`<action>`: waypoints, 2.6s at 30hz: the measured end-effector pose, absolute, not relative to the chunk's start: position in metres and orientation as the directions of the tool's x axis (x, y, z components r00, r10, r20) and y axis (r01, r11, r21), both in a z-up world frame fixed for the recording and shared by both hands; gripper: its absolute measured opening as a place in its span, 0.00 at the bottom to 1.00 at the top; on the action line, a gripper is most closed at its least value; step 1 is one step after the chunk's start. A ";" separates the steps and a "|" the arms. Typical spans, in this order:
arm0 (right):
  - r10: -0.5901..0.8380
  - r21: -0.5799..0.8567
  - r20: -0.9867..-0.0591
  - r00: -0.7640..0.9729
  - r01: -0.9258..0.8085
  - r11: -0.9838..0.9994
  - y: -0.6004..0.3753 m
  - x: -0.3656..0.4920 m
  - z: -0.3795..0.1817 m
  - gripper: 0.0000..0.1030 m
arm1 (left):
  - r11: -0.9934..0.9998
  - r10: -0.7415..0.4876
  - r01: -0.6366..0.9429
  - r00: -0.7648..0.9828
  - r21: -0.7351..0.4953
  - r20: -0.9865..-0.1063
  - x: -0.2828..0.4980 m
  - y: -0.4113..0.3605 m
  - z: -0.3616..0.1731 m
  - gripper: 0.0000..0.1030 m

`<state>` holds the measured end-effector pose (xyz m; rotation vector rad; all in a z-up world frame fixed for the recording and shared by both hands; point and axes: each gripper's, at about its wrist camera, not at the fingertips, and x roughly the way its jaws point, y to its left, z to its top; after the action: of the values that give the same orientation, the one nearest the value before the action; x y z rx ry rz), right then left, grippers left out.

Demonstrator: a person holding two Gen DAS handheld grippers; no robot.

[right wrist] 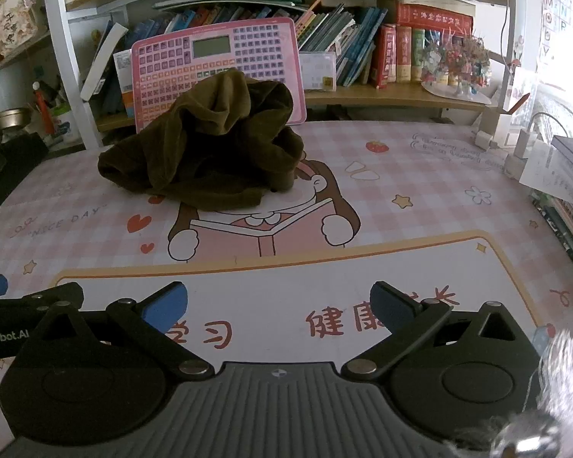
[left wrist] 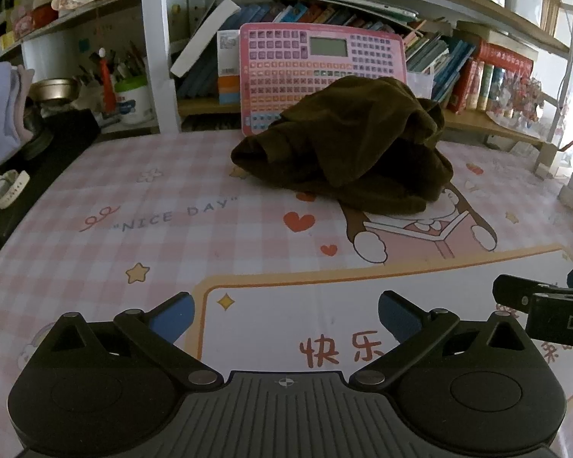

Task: Fold clothes

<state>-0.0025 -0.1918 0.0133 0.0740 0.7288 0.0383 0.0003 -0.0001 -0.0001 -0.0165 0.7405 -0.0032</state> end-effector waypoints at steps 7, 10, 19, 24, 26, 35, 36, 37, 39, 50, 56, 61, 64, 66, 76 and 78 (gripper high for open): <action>0.054 0.075 -0.664 0.746 -0.006 0.997 -0.189 -0.002 0.013 1.00 | 1.000 -0.015 0.008 0.733 -0.013 -0.680 0.003 -0.001 -0.001 1.00; 0.052 0.073 -0.664 0.746 -0.004 0.997 -0.188 -0.002 0.013 1.00 | 1.000 -0.016 0.009 0.733 -0.014 -0.680 0.001 0.004 -0.003 1.00; 0.057 0.076 -0.668 0.742 -0.008 0.997 -0.190 0.000 0.013 1.00 | 1.000 -0.012 0.004 0.730 -0.014 -0.683 0.003 0.002 -0.004 1.00; 0.056 0.075 -0.669 0.741 -0.007 0.997 -0.188 0.001 0.013 1.00 | 1.000 -0.013 0.003 0.725 -0.015 -0.689 0.004 0.003 -0.005 1.00; 0.055 0.074 -0.669 0.741 -0.007 0.997 -0.187 0.001 0.012 1.00 | 1.000 -0.013 0.003 0.723 -0.015 -0.691 0.005 0.003 -0.006 1.00; 0.053 0.072 -0.675 0.736 -0.006 0.997 -0.186 0.003 0.012 1.00 | 1.000 -0.016 0.005 0.716 -0.017 -0.698 0.007 0.005 -0.007 1.00; 0.053 0.072 -0.676 0.735 -0.006 0.997 -0.186 0.003 0.012 1.00 | 1.000 -0.015 0.005 0.715 -0.017 -0.699 0.007 0.004 -0.007 1.00; 0.053 0.072 -0.676 0.735 -0.006 0.997 -0.186 0.003 0.012 1.00 | 1.000 -0.015 0.005 0.715 -0.017 -0.699 0.007 0.005 -0.008 1.00; 0.053 0.072 -0.677 0.734 -0.006 0.997 -0.185 0.004 0.012 1.00 | 1.000 -0.015 0.004 0.714 -0.017 -0.700 0.007 0.005 -0.008 1.00; 0.054 0.071 -0.681 0.730 -0.007 0.997 -0.183 0.006 0.011 1.00 | 1.000 -0.015 0.004 0.711 -0.017 -0.703 0.009 0.007 -0.008 1.00; 0.053 0.070 -0.682 0.729 -0.006 0.998 -0.182 0.007 0.010 1.00 | 1.000 -0.018 0.006 0.710 -0.020 -0.704 0.011 0.007 -0.009 1.00; 0.052 0.069 -0.682 0.730 -0.007 0.998 -0.181 0.008 0.010 1.00 | 1.000 -0.023 0.011 0.712 -0.022 -0.701 0.011 0.007 -0.009 1.00; 0.052 0.068 -0.680 0.731 -0.008 0.998 -0.181 0.008 0.011 1.00 | 1.000 -0.022 0.012 0.713 -0.019 -0.701 0.011 0.008 -0.008 1.00; 0.052 0.066 -0.678 0.733 -0.009 0.998 -0.181 0.008 0.011 1.00 | 1.000 -0.021 0.010 0.716 -0.020 -0.698 0.010 0.009 -0.007 1.00; 0.067 0.057 -0.684 0.727 -0.038 0.998 -0.173 0.008 0.011 1.00 | 1.000 -0.015 -0.003 0.719 -0.025 -0.695 0.005 0.013 -0.006 1.00; 0.068 0.058 -0.684 0.726 -0.039 0.998 -0.173 0.007 0.011 1.00 | 1.000 -0.014 -0.005 0.722 -0.025 -0.692 0.004 0.013 -0.006 1.00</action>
<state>0.0073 -0.1725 0.0111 0.0401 0.7558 0.0593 0.0044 0.0132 -0.0058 -0.0256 0.7645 -0.0047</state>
